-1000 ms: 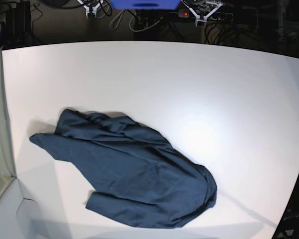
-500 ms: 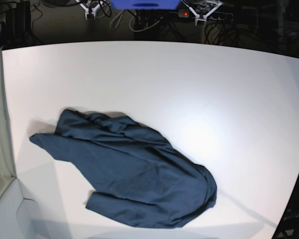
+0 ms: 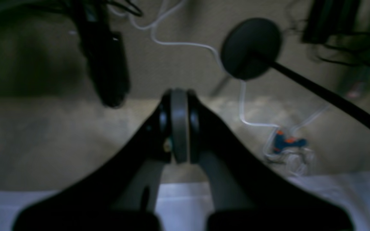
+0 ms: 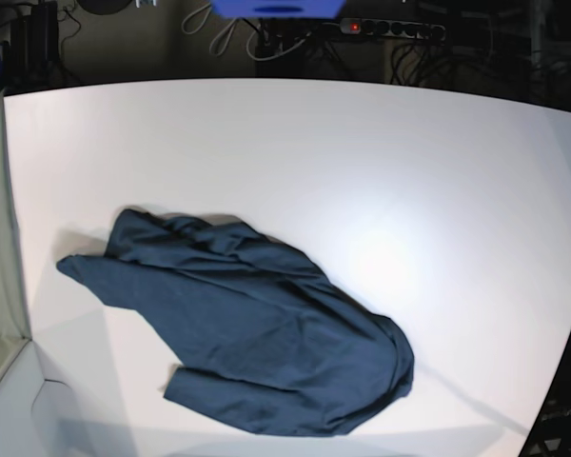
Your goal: Layout the t-shirt on the table in an organized manner, then fold the t-shirt properly
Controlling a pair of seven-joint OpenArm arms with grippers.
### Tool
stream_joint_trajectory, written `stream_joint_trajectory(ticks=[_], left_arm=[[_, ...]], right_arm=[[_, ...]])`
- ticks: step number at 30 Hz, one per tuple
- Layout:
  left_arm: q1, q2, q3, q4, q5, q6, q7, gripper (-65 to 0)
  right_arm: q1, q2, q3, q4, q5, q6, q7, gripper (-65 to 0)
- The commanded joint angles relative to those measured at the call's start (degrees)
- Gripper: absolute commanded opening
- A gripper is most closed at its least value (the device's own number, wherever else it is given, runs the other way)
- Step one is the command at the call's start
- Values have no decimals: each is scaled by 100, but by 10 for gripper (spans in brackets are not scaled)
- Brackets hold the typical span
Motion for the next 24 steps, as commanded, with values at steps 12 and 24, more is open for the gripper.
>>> stream_joint_trajectory(ticks=[12, 24], left_arm=[[1883, -418, -78, 4596, 14, -18, 627, -650], [2428, -163, -1177, 7453, 5, -62, 1137, -650]], right_arm=[[-1857, 203, -30, 4604, 12, 28, -1072, -650], [-1840, 18, -38, 6863, 21, 28, -1670, -650]])
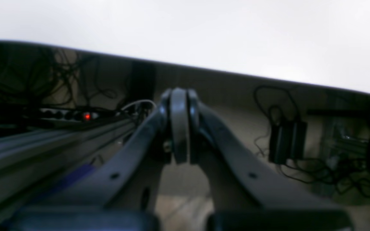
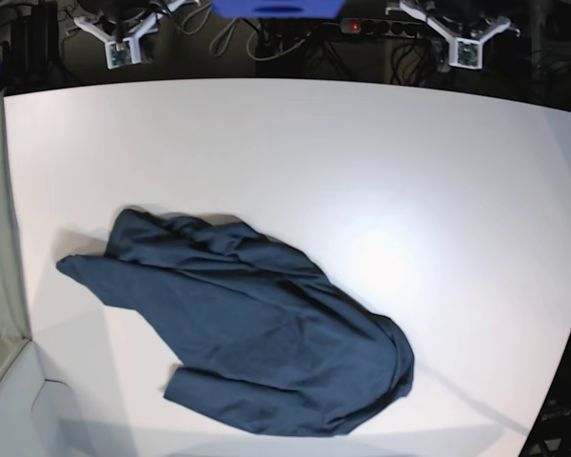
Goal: Layout the t-shirt on the table in an organized manner, then fold the t-shirt properly
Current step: 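Move the left gripper down onto the edge of the blue t-shirt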
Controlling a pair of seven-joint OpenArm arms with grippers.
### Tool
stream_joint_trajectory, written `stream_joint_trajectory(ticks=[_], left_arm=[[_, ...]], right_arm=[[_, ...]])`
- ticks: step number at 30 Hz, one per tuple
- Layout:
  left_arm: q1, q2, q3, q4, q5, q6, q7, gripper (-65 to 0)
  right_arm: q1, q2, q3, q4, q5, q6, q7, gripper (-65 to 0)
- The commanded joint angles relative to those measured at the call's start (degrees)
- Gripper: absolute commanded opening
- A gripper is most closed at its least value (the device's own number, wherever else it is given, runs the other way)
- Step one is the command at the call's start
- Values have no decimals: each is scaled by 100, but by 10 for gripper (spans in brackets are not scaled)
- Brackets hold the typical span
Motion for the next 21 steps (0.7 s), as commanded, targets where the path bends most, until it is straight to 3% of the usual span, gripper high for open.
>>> stream_joint_trajectory(ticks=[1, 4, 9, 11, 13, 18, 19, 21], left_arm=[[21, -10, -67, 65, 12, 40, -48, -650], [-410, -1, -93, 56, 12, 40, -4, -650], [-806, 157, -93, 65, 12, 40, -4, -648], [-990, 281, -111, 65, 12, 40, 5, -616], [-1113, 333, -111, 56, 12, 40, 13, -536], [-1280, 333, -49, 56, 12, 40, -4, -170], [-1351, 333, -49, 56, 12, 32, -4, -127], [-1570, 342, -49, 47, 12, 32, -4, -107]], right_arm=[[84, -61, 21, 118, -7, -1, 159, -650], [532, -210, 21, 127, -7, -1, 98, -650], [1271, -412, 21, 127, -7, -1, -509, -650], [1614, -474, -6, 127, -7, -1, -808, -650], [1930, -465, -164, 127, -7, -1, -1142, -626], [2704, -465, -595, 135, -7, -1, -1819, -459], [2792, -465, -692, 135, -7, -1, -1924, -425], [2897, -465, -885, 127, -7, -1, -2074, -370]])
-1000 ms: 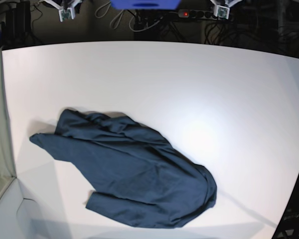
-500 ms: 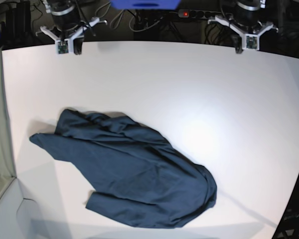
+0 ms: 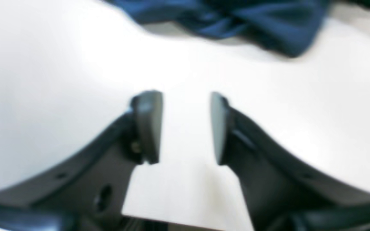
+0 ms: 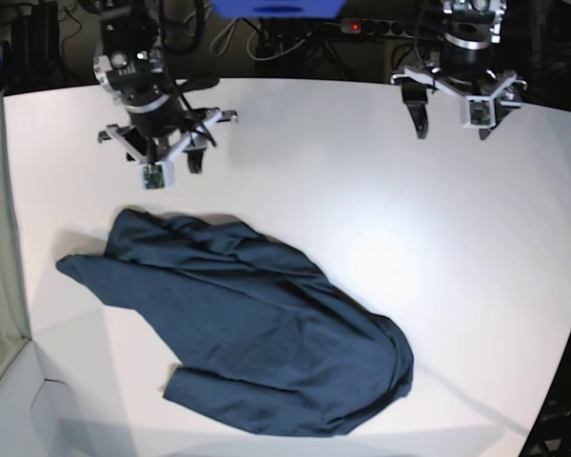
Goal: Layout the t-shirt on the table in an organized manner, then fold the t-shirt properly
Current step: 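Move the left gripper down onto the edge of the blue t-shirt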
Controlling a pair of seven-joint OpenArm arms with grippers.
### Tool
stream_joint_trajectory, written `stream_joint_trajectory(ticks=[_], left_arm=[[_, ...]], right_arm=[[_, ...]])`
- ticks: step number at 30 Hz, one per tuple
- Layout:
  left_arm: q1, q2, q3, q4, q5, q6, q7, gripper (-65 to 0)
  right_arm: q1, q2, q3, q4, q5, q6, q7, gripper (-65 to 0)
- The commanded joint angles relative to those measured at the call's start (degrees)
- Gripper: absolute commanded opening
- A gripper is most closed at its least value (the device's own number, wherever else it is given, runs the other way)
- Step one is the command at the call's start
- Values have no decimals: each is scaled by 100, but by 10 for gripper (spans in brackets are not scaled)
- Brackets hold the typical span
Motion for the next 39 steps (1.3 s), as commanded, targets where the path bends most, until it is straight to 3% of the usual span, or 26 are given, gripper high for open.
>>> stream_joint_trajectory(ticks=[1, 8, 15, 25, 32, 39], left_arm=[[-126, -19, 16, 109, 10, 12, -214, -107], [-1252, -19, 948, -164, 27, 47, -196, -106], [-2649, 122, 1862, -1790, 10, 73, -205, -106], [-4232, 1001, 1827, -3971, 10, 65, -240, -106], [-4733, 1212, 1818, -4964, 10, 38, -337, -106], [-4900, 1281, 1827, -5702, 10, 21, -1023, -108]], right_arm=[[23, -2, -61, 96, -7, 12, 86, -352], [-267, 25, -149, 96, -7, 12, 95, -321], [-592, 192, -123, 96, -7, 12, 95, -321], [-680, 279, -114, 96, -16, 12, 42, -321], [-715, 376, -114, 70, -25, 12, 33, -321], [-707, 376, -114, 52, -25, 12, 33, -321]])
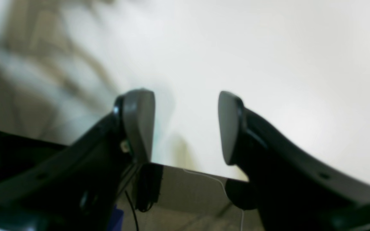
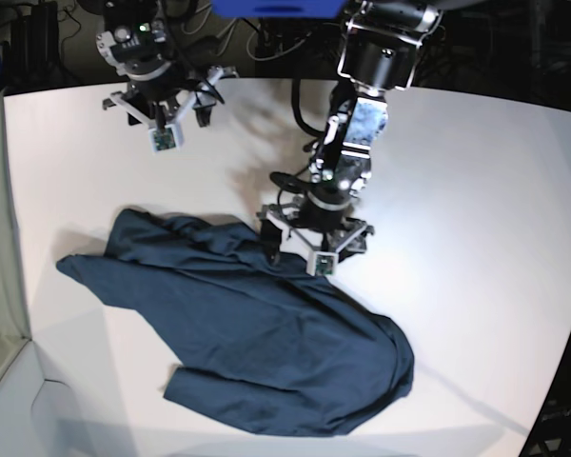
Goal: Layout the t-shirt on the table in an organized manner, then fold the t-shirt properly
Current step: 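Move the left gripper down onto the edge of the blue t-shirt, then grasp the shirt edge with the left gripper and drag it back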
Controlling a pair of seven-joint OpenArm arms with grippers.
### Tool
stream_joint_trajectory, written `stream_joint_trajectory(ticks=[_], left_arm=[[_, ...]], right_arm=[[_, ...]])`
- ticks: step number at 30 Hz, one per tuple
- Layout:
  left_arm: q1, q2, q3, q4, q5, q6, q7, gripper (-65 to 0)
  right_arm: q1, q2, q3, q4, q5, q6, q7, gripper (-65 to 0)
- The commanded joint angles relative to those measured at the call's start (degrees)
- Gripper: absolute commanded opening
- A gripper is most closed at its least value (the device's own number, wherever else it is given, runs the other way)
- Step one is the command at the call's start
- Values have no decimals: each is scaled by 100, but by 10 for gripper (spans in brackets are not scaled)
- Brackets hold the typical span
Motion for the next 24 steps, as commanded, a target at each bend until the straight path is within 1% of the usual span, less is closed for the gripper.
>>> stream_joint_trajectory(ticks=[1, 2, 4, 9, 11, 12, 13, 14, 15, 19, 21, 24], left_arm=[[-164, 44, 26, -75, -27, -21, 48, -112], [-225, 44, 26, -233, -27, -21, 13, -134], [-331, 44, 26, -523, -27, -21, 4, -233], [-516, 44, -9, -1060, -27, -3, 4, -650], [-463, 44, -9, -1033, -27, -3, 13, -645], [-392, 44, -9, -919, -27, -3, 30, -621], [-269, 44, -9, -761, -27, 5, 30, -623], [-102, 44, -9, -532, -27, 14, 39, -639], [126, 19, -9, -128, -27, 14, 39, -650], [1269, -341, -9, 1736, -27, 23, 48, -646], [1673, -491, -18, 2334, -27, 23, 48, -646], [2359, -851, -26, 3134, -27, 23, 48, -647]], right_arm=[[-14, 2, 2, 85, 17, 1, 103, -321], [-14, 11, 2, 85, 17, 1, 103, -321], [-14, 11, 2, 85, 17, 1, 103, -321], [4, 11, 2, 58, 17, 1, 103, -321], [30, 11, 2, -12, 17, 1, 103, -321], [39, 11, 2, -47, 17, 1, 121, -321], [48, 20, 2, -73, 17, 1, 138, -321], [74, 20, 2, -73, 17, 1, 138, -321], [83, 29, 2, -73, 17, 1, 121, -321], [118, 99, 2, -73, 8, 1, 147, -321], [189, 169, 11, -73, 8, 1, 112, -321], [206, 240, 2, -73, 8, 1, 129, -321]])
